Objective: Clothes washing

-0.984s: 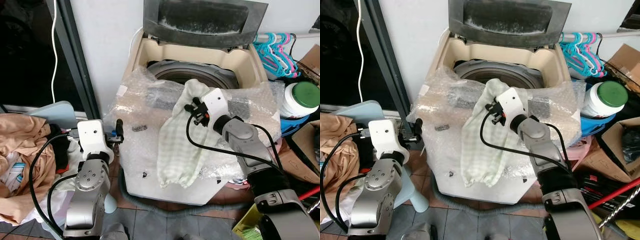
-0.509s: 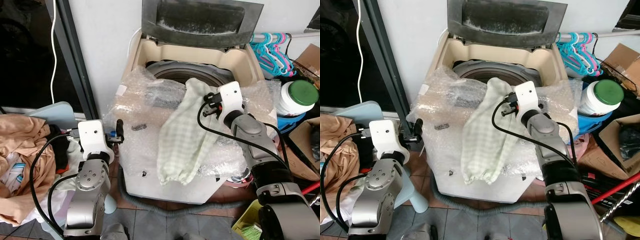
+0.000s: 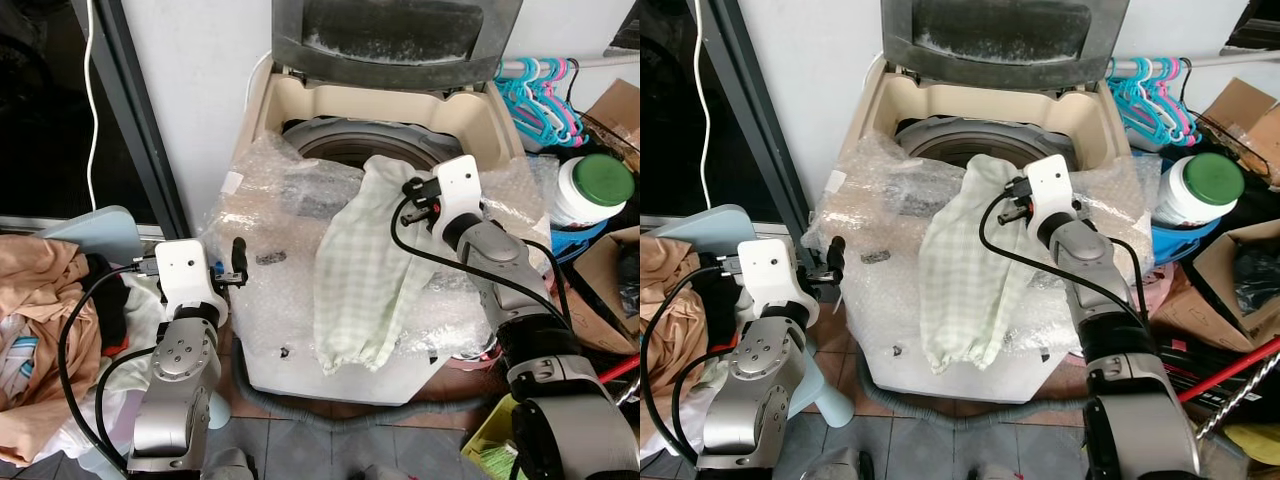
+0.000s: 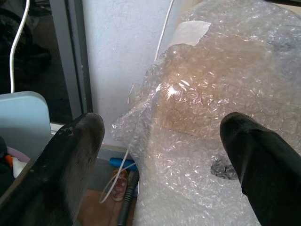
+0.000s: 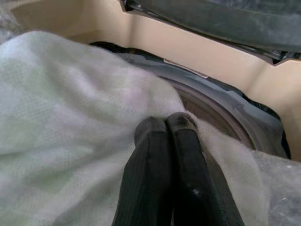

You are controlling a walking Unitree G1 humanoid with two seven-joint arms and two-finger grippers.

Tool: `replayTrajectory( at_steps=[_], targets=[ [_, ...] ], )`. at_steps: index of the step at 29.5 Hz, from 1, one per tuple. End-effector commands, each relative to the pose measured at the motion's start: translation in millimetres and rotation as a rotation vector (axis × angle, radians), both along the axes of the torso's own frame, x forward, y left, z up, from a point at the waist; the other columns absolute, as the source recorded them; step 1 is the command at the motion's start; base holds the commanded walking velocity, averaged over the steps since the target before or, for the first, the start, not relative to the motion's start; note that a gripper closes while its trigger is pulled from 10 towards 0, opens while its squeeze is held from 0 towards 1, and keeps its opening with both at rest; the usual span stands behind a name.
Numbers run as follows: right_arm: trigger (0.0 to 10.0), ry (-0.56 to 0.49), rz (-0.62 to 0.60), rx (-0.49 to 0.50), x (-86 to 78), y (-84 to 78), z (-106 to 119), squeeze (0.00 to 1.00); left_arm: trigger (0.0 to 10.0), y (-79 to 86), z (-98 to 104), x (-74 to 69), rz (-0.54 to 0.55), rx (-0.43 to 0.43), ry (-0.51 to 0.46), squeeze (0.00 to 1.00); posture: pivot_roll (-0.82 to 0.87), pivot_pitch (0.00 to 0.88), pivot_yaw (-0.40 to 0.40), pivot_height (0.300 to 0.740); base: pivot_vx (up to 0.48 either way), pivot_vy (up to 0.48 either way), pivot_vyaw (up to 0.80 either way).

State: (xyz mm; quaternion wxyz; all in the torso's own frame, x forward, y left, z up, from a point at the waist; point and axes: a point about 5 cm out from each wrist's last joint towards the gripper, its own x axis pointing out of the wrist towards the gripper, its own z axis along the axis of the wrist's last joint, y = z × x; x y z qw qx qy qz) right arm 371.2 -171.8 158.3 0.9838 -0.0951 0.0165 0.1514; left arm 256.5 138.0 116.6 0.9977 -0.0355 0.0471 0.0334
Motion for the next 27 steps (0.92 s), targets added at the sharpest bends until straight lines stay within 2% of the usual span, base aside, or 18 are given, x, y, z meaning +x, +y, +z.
replayTrajectory(
  at_steps=[1,2,3,8,11,12,13,14,15,18,19,20,21,22,23,24,25,27],
  targets=[
    [0.0,-0.131,-0.046,0.026,12.0,-6.1,34.7,0.0,10.0,-2.6,0.6,2.0,0.006,-0.01,-0.007,0.0,-0.02,0.0,-0.053,0.74,0.0,0.0,0.0],
    [0.0,-0.192,-0.057,0.032,17.6,-7.1,52.5,0.0,10.0,-3.0,0.7,2.7,0.005,-0.009,-0.008,0.0,-0.01,0.0,-0.056,0.74,0.0,0.0,0.0],
    [0.0,-0.29,-0.08,0.037,25.3,-10.0,83.1,0.0,10.0,-3.4,1.7,4.0,0.003,-0.008,-0.011,0.0,-0.01,0.0,-0.056,0.74,0.0,0.0,0.0],
    [0.0,-0.444,-0.124,0.04,31.2,-19.5,131.2,0.0,10.0,-0.8,2.9,6.1,0.01,-0.003,-0.018,0.0,0.0,0.0,-0.067,0.74,0.0,0.0,0.0],
    [0.0,-0.447,-0.111,0.031,32.6,-20.0,137.0,0.0,10.0,-0.4,2.9,6.4,0.012,-0.003,-0.019,0.0,0.0,0.0,-0.069,0.74,0.0,0.0,0.0],
    [0.7,-0.432,-0.065,0.019,33.1,-17.0,136.6,0.0,10.0,-0.3,3.0,6.2,0.014,-0.003,-0.02,0.0,0.0,0.0,-0.072,0.74,0.0,0.0,0.0],
    [7.4,-0.422,-0.021,-0.003,32.8,-13.9,135.1,0.0,10.0,0.0,3.6,6.0,0.016,-0.003,-0.023,0.0,0.0,0.0,-0.073,0.74,0.0,0.0,0.0],
    [10.0,-0.413,0.025,-0.029,32.1,-11.1,132.4,0.22,10.0,0.5,4.5,6.2,0.021,-0.004,-0.025,0.0,0.01,0.0,-0.072,0.74,0.0,0.0,0.0],
    [10.0,-0.38,0.098,-0.041,30.7,-7.5,124.8,1.0,10.0,1.2,5.1,6.1,0.026,-0.005,-0.027,0.0,0.01,0.0,-0.072,0.74,0.0,0.0,0.0],
    [10.0,-0.263,0.322,-0.047,17.0,0.6,89.9,1.0,10.0,2.0,2.3,4.0,0.029,-0.003,-0.02,0.0,0.0,0.0,-0.069,0.74,0.0,0.0,0.0],
    [10.0,-0.263,0.322,-0.047,17.0,0.6,89.9,1.0,10.0,2.0,2.3,4.0,0.029,-0.003,-0.02,0.0,0.0,0.0,-0.069,0.74,0.0,0.0,0.0],
    [10.0,-0.243,0.378,-0.076,7.9,0.7,76.6,1.0,10.0,1.1,1.2,3.3,0.02,0.0,-0.013,0.0,0.0,0.0,-0.067,0.74,0.0,0.0,0.0],
    [10.0,-0.243,0.378,-0.076,7.9,0.7,76.6,1.0,10.0,1.1,1.2,3.3,0.02,0.0,-0.013,0.0,0.0,0.0,-0.067,0.74,0.0,0.0,0.0],
    [10.0,-0.235,0.399,-0.084,3.8,0.6,71.6,1.0,10.0,0.6,1.1,3.1,0.014,0.003,-0.013,0.0,0.0,0.0,-0.063,0.74,0.0,0.0,0.0],
    [10.0,-0.216,0.413,-0.088,-7.3,-3.1,57.9,1.0,10.0,-1.6,1.7,2.8,-0.016,0.033,-0.022,0.0,0.0,0.0,-0.059,0.74,0.0,0.0,0.0],
    [10.0,-0.216,0.413,-0.088,-7.3,-3.1,57.9,1.0,10.0,-1.6,1.7,2.8,-0.016,0.033,-0.022,0.0,0.0,0.0,-0.059,0.74,0.0,0.0,0.0],
    [10.0,-0.212,0.392,-0.08,-14.2,-6.9,48.9,1.0,10.0,-2.8,1.8,3.0,-0.023,0.045,-0.024,0.0,-0.01,0.0,-0.047,0.74,0.0,0.0,0.0],
    [10.0,-0.211,0.365,-0.071,-17.8,-9.9,42.6,1.0,10.0,-3.6,1.8,4.1,-0.021,0.046,-0.023,0.0,-0.02,0.0,-0.044,0.74,0.0,0.0,0.51]
  ],
)
